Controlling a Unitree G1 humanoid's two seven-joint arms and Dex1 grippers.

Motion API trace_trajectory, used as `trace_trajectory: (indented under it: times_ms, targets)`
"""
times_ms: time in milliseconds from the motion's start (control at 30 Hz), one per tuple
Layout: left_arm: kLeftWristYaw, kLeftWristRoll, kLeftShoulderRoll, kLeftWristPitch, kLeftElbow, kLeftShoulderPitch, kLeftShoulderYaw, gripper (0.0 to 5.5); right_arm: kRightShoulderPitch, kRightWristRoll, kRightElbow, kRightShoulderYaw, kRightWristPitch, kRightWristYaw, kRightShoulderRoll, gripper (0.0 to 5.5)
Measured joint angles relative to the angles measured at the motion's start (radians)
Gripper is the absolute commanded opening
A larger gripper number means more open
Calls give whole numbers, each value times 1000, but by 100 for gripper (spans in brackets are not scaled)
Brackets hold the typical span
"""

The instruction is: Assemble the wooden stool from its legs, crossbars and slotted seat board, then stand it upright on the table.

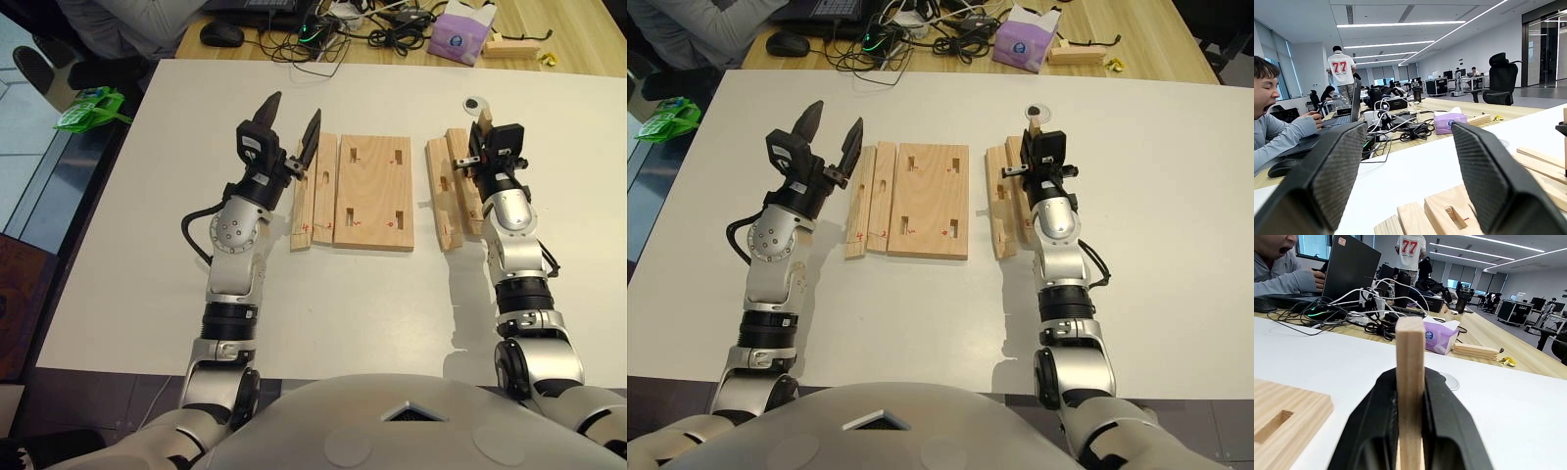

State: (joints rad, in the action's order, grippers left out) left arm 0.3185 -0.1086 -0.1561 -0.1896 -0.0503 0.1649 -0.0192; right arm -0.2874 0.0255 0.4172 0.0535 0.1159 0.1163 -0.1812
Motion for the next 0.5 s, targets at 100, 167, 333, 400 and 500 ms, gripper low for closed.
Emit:
trace_trajectory:
  times_ms: [100, 167, 333, 400, 500]
  targets:
    - [-1, 0, 0, 0, 0, 0, 2, 317, 16, 108, -14, 63, -6, 26, 26, 39]
    - [-1, 0, 0, 0, 0, 0, 2, 317, 16, 163, -17, 98, -22, 44, 37, 39]
    - [-1, 0, 0, 0, 0, 0, 1, 317, 18, 181, -15, 106, -29, 56, 31, 39]
    - [-2, 0, 0, 0, 0, 0, 1, 317, 18, 177, -16, 103, -29, 52, 25, 39]
    - [-4, 0, 1, 0, 0, -1, 0, 317, 24, 154, -23, 91, -19, 44, 20, 39]
